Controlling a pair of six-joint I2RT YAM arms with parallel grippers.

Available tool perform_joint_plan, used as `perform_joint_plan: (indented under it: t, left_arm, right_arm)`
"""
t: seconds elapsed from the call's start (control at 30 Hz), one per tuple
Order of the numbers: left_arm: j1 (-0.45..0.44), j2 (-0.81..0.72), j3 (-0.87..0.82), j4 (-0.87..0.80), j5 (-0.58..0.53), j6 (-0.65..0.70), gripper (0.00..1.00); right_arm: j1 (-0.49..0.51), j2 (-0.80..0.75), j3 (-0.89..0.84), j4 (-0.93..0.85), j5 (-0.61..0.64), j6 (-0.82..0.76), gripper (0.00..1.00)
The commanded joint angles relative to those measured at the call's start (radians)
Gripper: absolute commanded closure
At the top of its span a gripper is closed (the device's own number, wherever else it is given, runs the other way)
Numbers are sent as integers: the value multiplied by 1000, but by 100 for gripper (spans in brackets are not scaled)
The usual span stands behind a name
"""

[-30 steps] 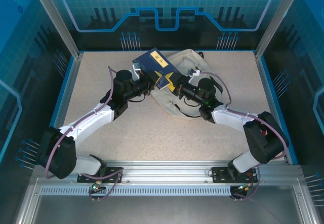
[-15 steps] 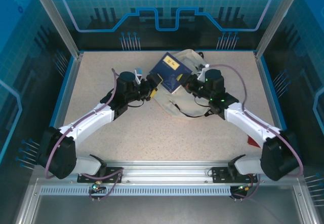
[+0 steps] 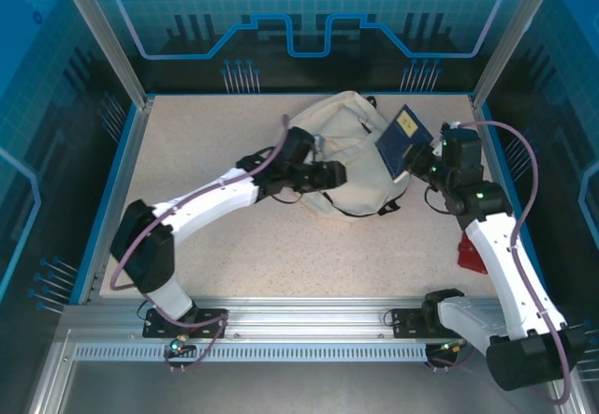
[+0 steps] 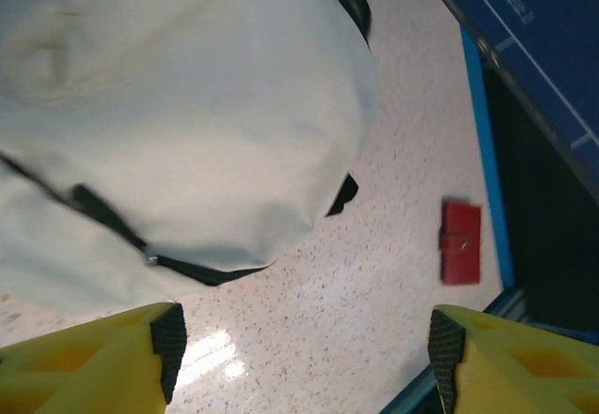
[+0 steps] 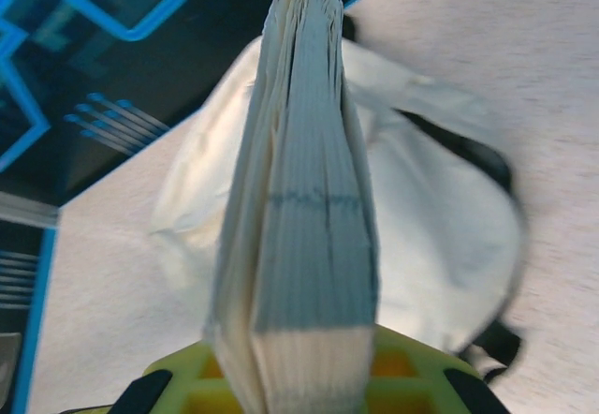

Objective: Pack books, pencil case, and school supplies into a backpack

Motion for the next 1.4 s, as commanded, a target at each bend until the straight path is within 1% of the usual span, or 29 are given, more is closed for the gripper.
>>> perform_joint_plan:
  t: [0.0,0.13,0.3,0.43,0.57,0.73,0.83,0.9,1.0,1.13,1.3,1.33,1.37]
  left_arm:
    - [-81,118,135,-149,-117,167,30]
    - [-144,279,316,-215,-158,227,33]
    - [-191,455,503,-253,-195,271,36]
    - [-215,577,634,-279,-269,327,41]
    - [-216,662,736,-306,-325,335,45]
    - [-215,716,771,-309,-334,345,49]
    - [-215,742,774,-310,-376,344,53]
    - [-214,750,775,-305,-393,341,56]
    - [-212,757,774,-285,-387,341,62]
    - [-212,751,776,-279,-392,345,78]
    - [-211,692,769,-278,-381,367,96]
    - [-209,670,760,-274,-375,371,99]
    - [-207,647,750,-272,-372,374,100]
  right_arm:
    - [-78,-48,4,-126,50,-60,99]
    - [-160,-71,-5,-203,96,-91,99]
    - [-243,-99,-38,-223,67,-118,99]
    - [-277,-106,-58,-212,20,-126,99]
    - [-284,-107,-73,-206,2,-126,99]
    - [-289,-111,-83,-209,-1,-125,99]
    - [-290,-114,-87,-206,-8,-122,99]
    - [-290,-114,-88,-202,-14,-119,99]
    - [-291,-112,-88,-198,-21,-113,99]
    - [-290,-112,-81,-206,-20,-112,99]
    - [-290,-115,-76,-219,-15,-115,99]
    - [-291,-117,-76,-220,-15,-117,99]
    - [-290,-118,-75,-221,-15,-118,99]
